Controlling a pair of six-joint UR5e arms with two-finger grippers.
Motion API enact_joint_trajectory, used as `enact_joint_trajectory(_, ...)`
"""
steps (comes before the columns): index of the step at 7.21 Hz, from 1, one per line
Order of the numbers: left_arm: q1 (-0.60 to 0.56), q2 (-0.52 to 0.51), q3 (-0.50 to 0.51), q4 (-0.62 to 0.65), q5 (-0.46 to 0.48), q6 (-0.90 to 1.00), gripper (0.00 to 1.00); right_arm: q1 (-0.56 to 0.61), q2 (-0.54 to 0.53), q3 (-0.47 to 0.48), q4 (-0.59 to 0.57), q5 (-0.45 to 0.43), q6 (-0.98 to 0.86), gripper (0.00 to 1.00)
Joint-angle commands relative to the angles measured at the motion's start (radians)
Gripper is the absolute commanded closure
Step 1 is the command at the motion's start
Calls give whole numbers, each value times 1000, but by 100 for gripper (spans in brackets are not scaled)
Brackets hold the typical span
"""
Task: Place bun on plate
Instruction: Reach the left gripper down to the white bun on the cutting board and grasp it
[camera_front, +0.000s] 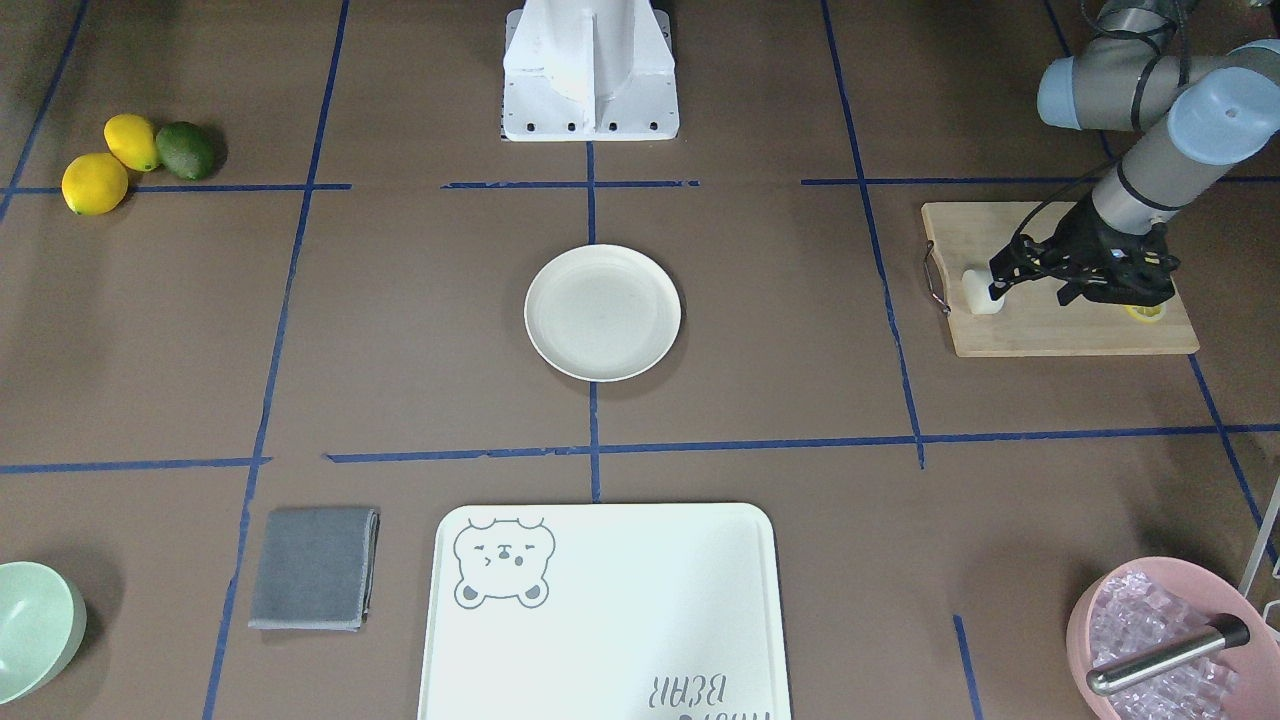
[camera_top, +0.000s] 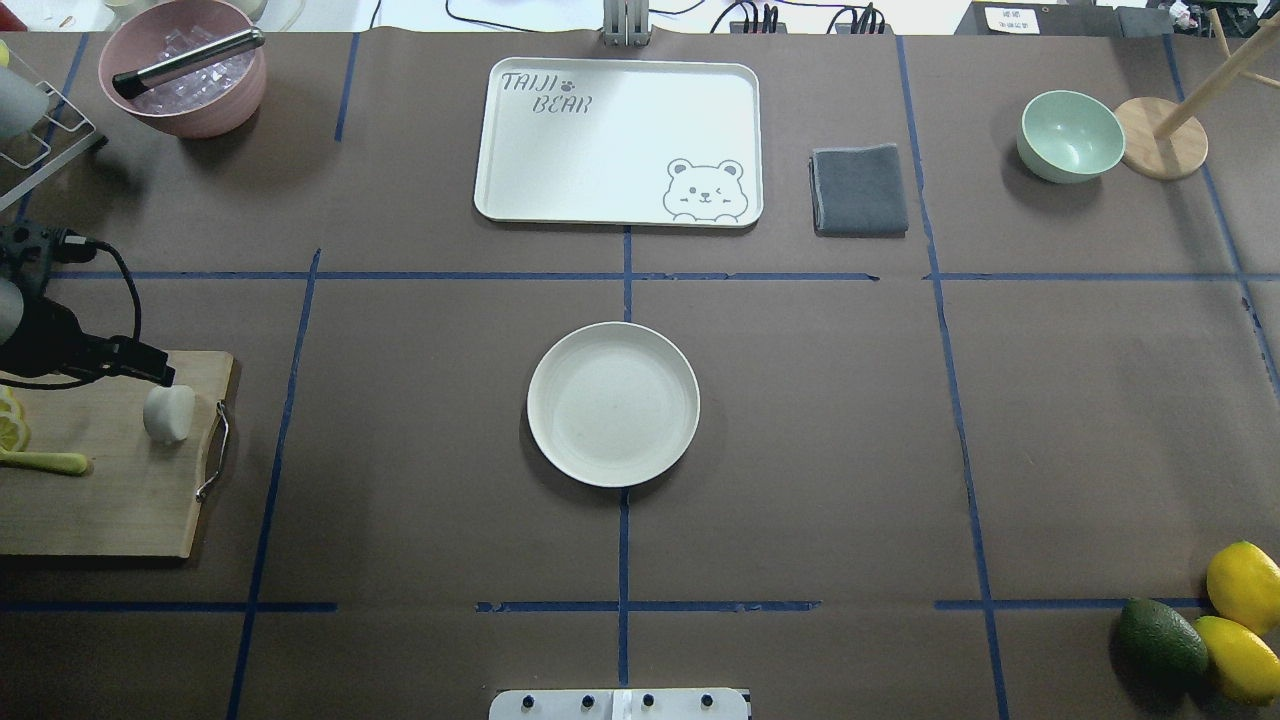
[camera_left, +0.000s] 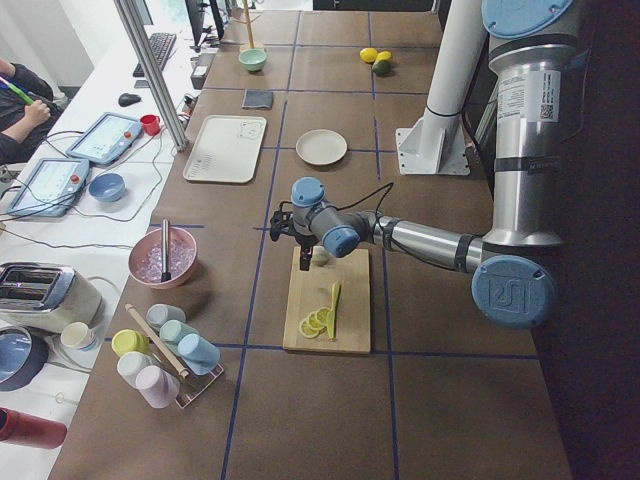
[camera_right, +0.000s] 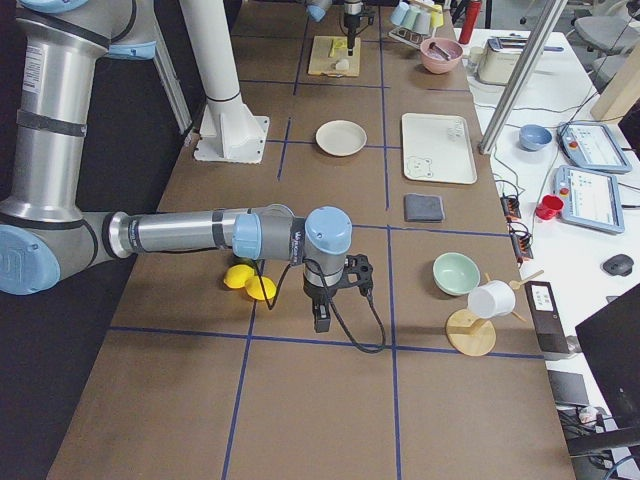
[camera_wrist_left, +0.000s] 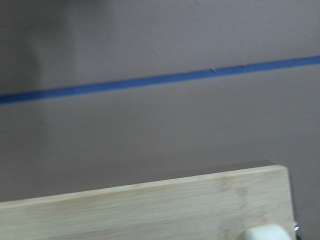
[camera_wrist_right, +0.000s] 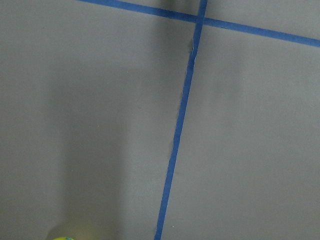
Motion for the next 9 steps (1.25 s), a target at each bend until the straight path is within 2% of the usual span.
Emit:
enact_joint_trajectory(1, 107, 1, -11, -1, 104, -76, 0, 0, 0, 0, 0, 3, 0, 0)
enact_joint_trajectory(2, 110, 9, -12, -2, 131, -75, 18, 0, 0, 0, 0, 3, 0, 0)
enact_joint_trajectory(3, 112, 13, -12, 1, 135, -69, 72, 0, 0, 1, 0, 3, 0, 0)
enact_joint_trajectory(5, 112, 13, -20, 3, 135, -69, 73, 0, 0, 1, 0, 3, 0, 0)
enact_joint_trajectory(7, 112, 9, -79, 33, 135, -78, 73, 0, 0, 1, 0, 3, 0, 0)
enact_joint_trajectory(8, 121, -11, -133, 133, 135, -81, 73, 0, 0, 1, 0, 3, 0, 0)
enact_joint_trajectory(9, 122, -110, -153, 248, 135, -113, 71, 0, 0, 1, 0, 6, 0, 0)
